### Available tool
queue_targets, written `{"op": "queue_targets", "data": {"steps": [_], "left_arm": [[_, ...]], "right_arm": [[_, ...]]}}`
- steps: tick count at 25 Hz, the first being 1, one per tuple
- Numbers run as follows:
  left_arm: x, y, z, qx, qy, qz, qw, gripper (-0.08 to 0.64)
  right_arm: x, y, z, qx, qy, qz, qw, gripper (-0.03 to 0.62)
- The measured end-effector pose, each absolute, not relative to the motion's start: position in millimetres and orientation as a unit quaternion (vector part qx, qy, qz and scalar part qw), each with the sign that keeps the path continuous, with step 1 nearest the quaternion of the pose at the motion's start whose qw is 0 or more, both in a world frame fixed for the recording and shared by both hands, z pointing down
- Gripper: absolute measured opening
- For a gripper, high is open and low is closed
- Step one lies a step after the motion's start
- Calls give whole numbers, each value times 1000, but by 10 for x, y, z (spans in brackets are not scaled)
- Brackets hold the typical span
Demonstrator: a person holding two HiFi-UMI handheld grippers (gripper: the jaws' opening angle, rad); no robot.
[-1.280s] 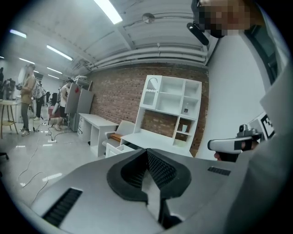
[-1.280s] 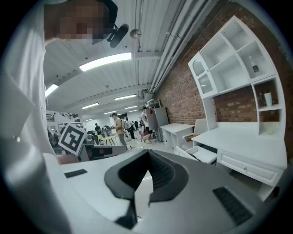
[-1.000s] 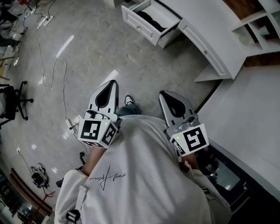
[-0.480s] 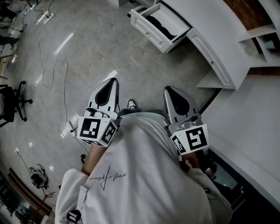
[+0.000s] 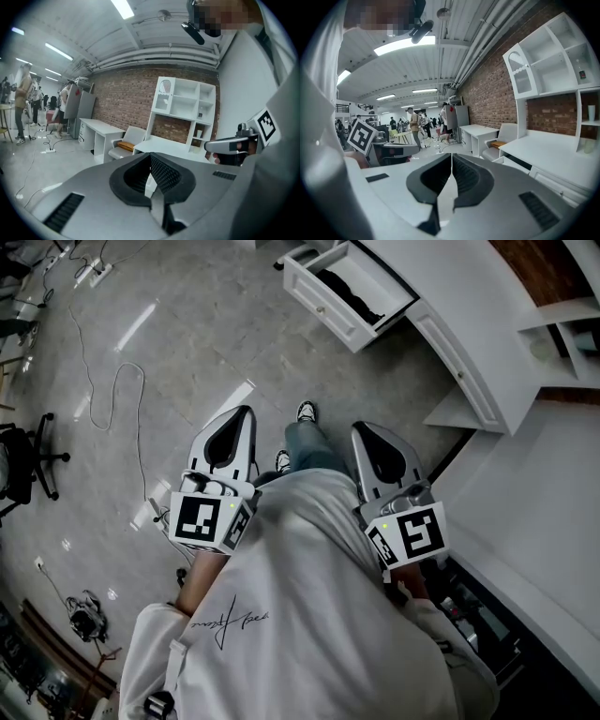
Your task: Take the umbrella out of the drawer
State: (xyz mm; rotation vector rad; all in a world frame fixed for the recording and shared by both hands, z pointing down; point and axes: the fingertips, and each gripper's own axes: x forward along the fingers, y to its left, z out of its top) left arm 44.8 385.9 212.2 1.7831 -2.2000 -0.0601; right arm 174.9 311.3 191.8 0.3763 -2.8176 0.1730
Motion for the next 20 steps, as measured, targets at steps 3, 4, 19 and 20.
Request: {"op": "queue_targets", "data": {"steps": [3,4,19,20], "left_arm": [[408,3753,2135,627,-764,-13,151,15],[390,3701,2135,630,-763,-5,148,15],[-324,2514,2189,668,-728,38,149,15],[-358,2400,2193,671,-724,40,154,15]], "right_arm": [[1674,3008,1954,134,-979,57,145,28],[1639,2960,1966,136,-979,58,144,28],[894,1850,2156,171,-971,101,133,26],[855,1749,2163,174,-970,103,134,26]]}}
